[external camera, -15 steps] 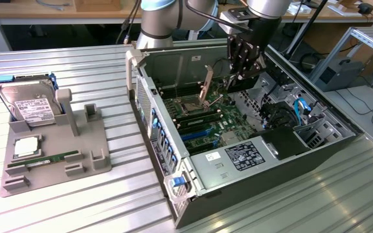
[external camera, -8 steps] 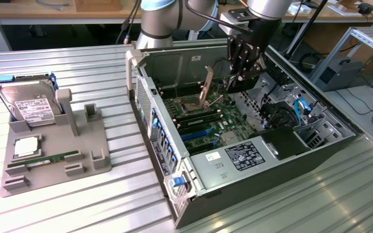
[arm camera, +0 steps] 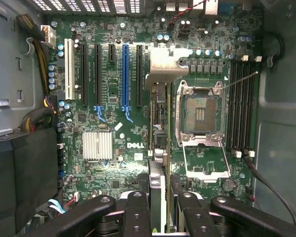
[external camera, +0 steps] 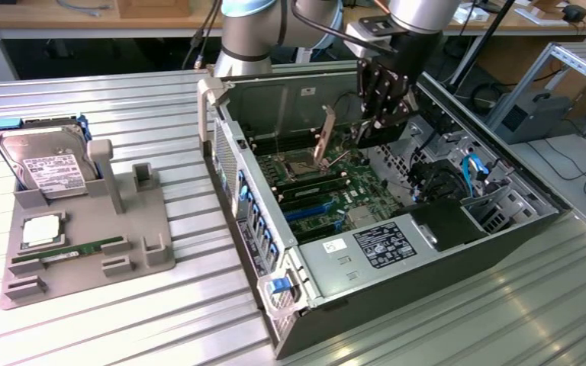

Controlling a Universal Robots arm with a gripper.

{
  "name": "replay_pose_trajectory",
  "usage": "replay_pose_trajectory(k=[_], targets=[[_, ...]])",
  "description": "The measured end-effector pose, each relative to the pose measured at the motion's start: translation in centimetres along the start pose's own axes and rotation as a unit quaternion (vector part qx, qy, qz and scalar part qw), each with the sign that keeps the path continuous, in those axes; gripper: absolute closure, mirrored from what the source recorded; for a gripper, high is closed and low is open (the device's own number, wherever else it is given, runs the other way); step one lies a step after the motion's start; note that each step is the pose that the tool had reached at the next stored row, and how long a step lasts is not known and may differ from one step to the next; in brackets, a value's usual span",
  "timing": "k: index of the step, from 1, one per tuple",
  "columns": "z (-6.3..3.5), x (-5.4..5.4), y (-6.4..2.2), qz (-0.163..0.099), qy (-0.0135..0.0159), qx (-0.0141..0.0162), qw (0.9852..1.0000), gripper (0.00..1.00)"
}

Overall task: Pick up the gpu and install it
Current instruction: 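Insert the gpu into the slot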

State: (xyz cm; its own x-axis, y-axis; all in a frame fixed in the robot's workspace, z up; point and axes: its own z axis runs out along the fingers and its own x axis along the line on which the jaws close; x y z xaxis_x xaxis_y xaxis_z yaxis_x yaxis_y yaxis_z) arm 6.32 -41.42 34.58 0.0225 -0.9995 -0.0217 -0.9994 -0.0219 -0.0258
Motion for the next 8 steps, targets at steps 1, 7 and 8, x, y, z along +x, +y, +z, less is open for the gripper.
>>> replay_pose_trajectory(k=[1,7,8], targets=[[0.03,0.02,0.0,0.0,0.0,0.0,1.0,0.73],[0.11,0.11,0.01,0.0,0.0,0.0,1.0,0.73],[0.13,0.13,0.01,0.0,0.0,0.0,1.0,0.73]])
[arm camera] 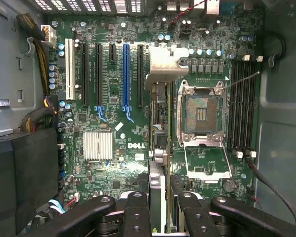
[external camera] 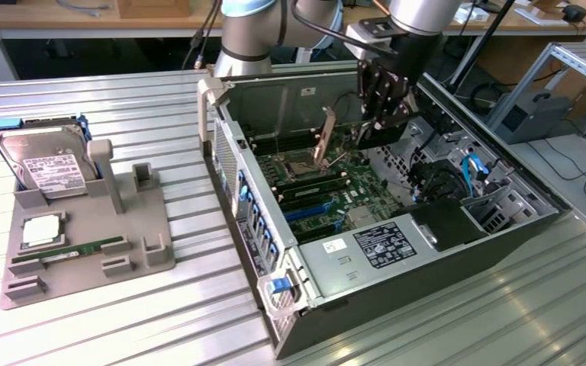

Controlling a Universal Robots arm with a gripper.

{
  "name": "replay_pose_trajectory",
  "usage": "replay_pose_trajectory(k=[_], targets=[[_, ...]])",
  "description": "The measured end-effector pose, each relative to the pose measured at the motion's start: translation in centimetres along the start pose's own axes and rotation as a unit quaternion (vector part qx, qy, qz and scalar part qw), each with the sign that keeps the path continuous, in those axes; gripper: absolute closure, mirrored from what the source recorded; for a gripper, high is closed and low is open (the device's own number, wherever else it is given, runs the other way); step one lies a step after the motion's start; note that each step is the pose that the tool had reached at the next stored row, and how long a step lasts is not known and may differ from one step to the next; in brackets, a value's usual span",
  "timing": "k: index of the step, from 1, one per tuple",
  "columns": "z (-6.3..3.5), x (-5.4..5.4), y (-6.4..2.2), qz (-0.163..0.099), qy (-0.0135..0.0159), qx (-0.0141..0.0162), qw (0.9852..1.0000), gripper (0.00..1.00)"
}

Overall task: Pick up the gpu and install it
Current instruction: 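Insert the gpu into the slot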

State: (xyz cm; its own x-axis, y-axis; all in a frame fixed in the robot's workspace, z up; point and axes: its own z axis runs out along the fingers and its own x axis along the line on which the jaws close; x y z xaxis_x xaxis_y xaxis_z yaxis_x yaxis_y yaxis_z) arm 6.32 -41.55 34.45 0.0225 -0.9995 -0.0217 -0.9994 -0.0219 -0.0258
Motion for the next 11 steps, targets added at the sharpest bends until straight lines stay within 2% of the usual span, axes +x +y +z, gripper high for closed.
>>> replay_pose_trajectory(k=[11], targets=[[0.26,0.24,0.01,0.0,0.0,0.0,1.0,0.73]])
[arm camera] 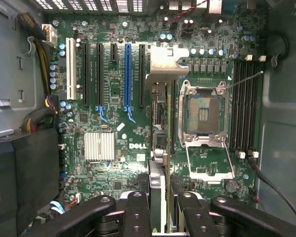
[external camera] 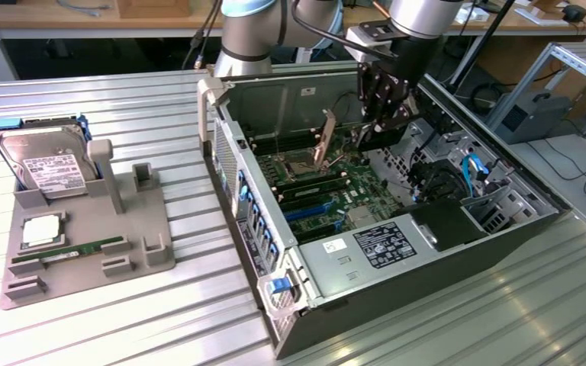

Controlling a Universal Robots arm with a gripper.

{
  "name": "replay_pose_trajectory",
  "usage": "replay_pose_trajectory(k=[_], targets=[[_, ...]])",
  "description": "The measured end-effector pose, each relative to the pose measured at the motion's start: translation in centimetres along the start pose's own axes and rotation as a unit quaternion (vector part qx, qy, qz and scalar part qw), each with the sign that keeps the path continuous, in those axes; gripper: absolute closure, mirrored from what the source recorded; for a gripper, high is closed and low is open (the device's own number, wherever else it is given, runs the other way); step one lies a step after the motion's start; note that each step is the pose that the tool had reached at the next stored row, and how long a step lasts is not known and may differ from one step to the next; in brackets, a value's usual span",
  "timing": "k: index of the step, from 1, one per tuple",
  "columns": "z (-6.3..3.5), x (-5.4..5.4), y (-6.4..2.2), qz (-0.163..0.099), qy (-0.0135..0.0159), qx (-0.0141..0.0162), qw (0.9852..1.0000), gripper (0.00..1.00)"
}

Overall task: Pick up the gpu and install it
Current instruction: 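Insert the gpu into the slot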

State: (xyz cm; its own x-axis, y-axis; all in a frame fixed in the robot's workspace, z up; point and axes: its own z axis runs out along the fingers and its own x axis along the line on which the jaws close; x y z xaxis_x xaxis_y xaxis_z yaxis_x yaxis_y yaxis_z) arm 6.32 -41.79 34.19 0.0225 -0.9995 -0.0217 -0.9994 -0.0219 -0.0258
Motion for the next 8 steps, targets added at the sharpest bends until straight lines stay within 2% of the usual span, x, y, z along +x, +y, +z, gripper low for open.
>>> replay_pose_trajectory(k=[8], targets=[[0.21,0.21,0.01,0.0,0.0,0.0,1.0,0.73]])
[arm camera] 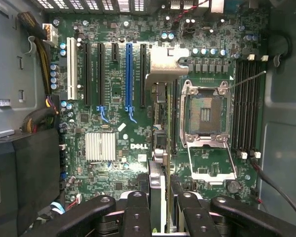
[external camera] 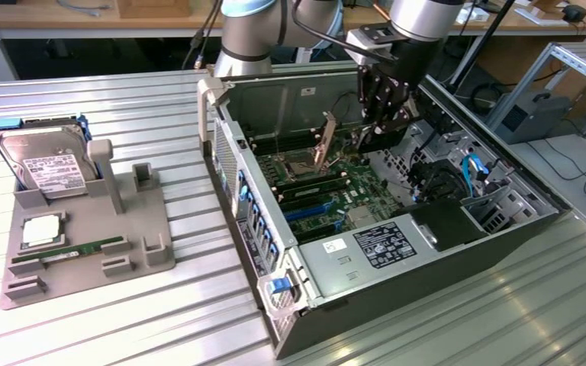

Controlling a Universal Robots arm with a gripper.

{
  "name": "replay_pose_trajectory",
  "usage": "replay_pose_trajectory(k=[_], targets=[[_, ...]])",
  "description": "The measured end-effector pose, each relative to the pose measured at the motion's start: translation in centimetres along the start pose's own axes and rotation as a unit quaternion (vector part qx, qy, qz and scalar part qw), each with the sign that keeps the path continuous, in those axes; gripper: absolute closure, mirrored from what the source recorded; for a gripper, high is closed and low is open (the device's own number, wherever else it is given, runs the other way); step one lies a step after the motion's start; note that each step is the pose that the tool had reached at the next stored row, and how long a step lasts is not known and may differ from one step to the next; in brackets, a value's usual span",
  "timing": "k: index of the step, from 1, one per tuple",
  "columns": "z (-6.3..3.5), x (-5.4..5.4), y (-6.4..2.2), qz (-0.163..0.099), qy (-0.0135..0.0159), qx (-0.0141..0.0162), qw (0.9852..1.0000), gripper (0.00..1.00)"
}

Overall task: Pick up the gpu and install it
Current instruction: 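Insert the gpu into the slot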

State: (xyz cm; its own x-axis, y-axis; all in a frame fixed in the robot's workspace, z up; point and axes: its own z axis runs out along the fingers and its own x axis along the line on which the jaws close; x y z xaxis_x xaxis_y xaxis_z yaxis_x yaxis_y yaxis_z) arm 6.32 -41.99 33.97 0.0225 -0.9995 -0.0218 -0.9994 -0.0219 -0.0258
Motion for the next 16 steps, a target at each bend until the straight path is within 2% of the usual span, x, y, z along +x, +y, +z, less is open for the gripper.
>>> replay_pose_trajectory(k=[16], targets=[[0.47,0.31,0.08,0.0,0.0,0.0,1.0,0.73]])
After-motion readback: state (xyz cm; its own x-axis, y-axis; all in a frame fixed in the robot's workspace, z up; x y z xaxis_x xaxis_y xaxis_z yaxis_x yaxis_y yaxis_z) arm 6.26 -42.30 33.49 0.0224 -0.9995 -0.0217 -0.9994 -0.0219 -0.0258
